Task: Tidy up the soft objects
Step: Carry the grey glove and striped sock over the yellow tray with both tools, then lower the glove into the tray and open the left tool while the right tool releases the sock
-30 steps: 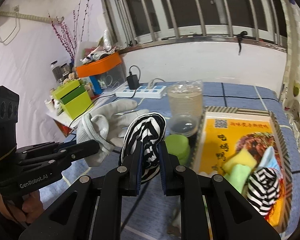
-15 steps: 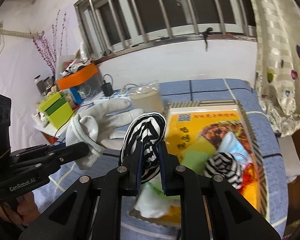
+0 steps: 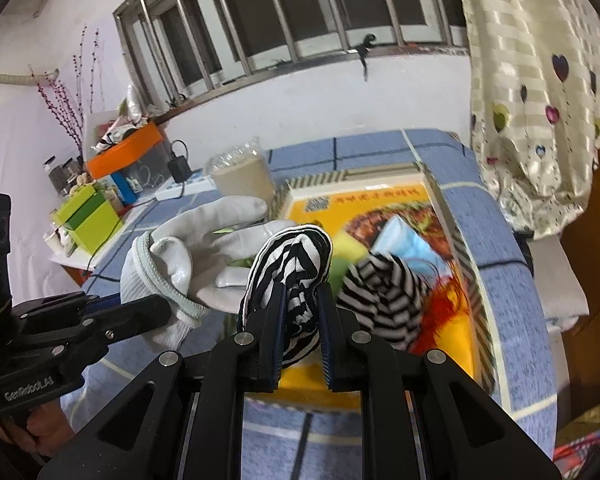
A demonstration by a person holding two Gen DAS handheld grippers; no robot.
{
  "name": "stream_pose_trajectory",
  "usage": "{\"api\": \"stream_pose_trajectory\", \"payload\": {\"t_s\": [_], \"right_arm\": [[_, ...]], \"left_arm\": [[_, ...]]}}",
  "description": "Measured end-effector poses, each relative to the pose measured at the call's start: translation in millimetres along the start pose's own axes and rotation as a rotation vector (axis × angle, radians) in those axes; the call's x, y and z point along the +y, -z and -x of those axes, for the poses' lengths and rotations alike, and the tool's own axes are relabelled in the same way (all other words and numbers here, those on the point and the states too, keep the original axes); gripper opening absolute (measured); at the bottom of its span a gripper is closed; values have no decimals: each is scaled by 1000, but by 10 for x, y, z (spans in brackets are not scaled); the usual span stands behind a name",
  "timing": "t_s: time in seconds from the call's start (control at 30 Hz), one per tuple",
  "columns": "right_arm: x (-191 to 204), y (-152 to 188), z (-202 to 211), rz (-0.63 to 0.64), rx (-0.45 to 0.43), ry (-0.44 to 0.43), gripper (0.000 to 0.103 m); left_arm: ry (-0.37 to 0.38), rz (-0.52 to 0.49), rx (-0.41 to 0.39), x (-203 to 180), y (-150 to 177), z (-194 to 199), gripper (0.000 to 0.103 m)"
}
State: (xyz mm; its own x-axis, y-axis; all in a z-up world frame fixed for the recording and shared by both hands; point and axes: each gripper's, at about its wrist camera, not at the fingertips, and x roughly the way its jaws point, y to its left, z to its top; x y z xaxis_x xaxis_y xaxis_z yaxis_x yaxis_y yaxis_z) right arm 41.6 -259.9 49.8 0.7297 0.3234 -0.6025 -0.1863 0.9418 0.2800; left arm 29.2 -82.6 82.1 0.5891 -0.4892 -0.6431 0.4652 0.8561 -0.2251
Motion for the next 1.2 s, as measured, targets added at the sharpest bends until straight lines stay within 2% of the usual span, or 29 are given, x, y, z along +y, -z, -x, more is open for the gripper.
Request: {"api": "stream_pose_trajectory", "payload": {"t_s": [0.27, 0.6, 1.2], "right_arm": [[-224, 168, -128, -48, 71, 43, 16], [-421, 207, -344, -76, 115, 54, 16], [-583, -70, -628, -62, 105, 65, 16]], "left_arm": [[55, -32, 90, -167, 146, -282, 15], [57, -12, 175, -124, 172, -682, 15], [12, 3, 182, -35, -144, -1155, 15]]}}
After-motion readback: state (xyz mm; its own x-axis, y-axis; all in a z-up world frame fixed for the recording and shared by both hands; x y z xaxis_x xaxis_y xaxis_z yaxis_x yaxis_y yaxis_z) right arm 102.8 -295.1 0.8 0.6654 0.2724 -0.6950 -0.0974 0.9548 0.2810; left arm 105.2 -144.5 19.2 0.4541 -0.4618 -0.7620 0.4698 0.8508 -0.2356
